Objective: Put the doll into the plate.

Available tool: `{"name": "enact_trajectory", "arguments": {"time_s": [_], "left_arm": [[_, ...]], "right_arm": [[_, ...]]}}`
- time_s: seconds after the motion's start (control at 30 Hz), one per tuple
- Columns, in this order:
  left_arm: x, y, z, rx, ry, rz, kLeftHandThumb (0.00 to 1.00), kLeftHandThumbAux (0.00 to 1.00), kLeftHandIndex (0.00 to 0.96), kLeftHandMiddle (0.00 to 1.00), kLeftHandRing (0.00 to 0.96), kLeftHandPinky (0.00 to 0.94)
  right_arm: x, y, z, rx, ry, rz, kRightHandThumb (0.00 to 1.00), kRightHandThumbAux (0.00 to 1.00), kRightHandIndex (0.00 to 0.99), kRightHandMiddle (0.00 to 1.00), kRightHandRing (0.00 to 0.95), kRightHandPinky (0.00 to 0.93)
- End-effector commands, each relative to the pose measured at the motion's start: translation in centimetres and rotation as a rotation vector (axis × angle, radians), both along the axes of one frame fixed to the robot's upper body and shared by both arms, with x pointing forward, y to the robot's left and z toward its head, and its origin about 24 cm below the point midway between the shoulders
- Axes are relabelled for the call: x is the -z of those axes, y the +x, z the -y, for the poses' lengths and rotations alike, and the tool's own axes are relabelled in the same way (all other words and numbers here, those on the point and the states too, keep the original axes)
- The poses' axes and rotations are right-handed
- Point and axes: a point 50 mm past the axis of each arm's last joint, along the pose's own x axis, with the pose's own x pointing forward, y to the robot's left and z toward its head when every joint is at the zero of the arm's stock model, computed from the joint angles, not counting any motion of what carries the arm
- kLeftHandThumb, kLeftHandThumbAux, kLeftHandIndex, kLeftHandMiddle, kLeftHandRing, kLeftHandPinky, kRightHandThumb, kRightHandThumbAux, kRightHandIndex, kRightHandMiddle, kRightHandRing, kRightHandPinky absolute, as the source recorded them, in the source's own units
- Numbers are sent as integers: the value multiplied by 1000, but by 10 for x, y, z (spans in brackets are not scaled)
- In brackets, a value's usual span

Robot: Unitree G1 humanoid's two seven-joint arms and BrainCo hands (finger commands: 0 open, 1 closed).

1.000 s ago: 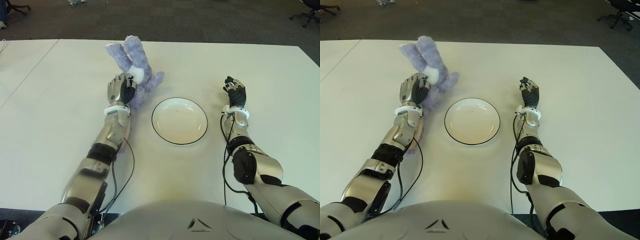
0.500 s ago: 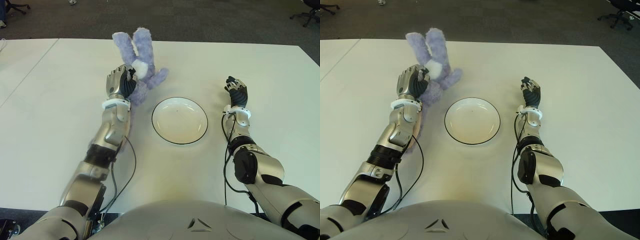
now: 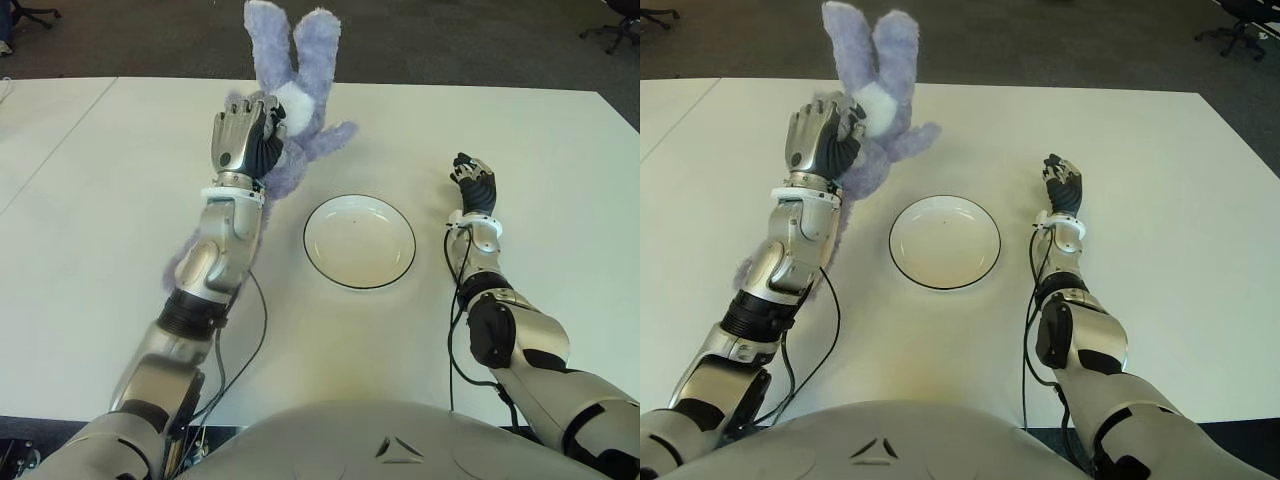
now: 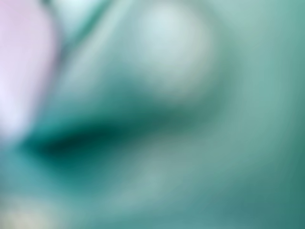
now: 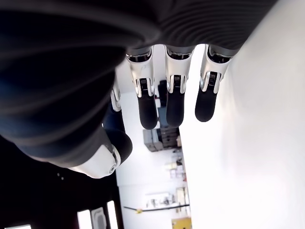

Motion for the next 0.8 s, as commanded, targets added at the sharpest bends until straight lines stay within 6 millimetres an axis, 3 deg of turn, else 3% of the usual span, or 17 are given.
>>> {"name": "enact_trajectory", "arguments": {"time_s": [0.03,0.33,0.8], "left_arm": [[-12,-4,8,67,45,24,749,688,443,819,825,810],[-14,-6,15,91,51,14,747,688,442,852,842,837],[-24,-19,25,161,-29,-24,750,690,443,822,825,839]], "right_arm": [[101,-83,-13,26,161,-468,694,729,413,202,176,206],[101,-83,-13,17,152,-474,695,728,413,194,162,178],[102,-84,-16,15,126,-479,694,729,413,197,159,184]]}}
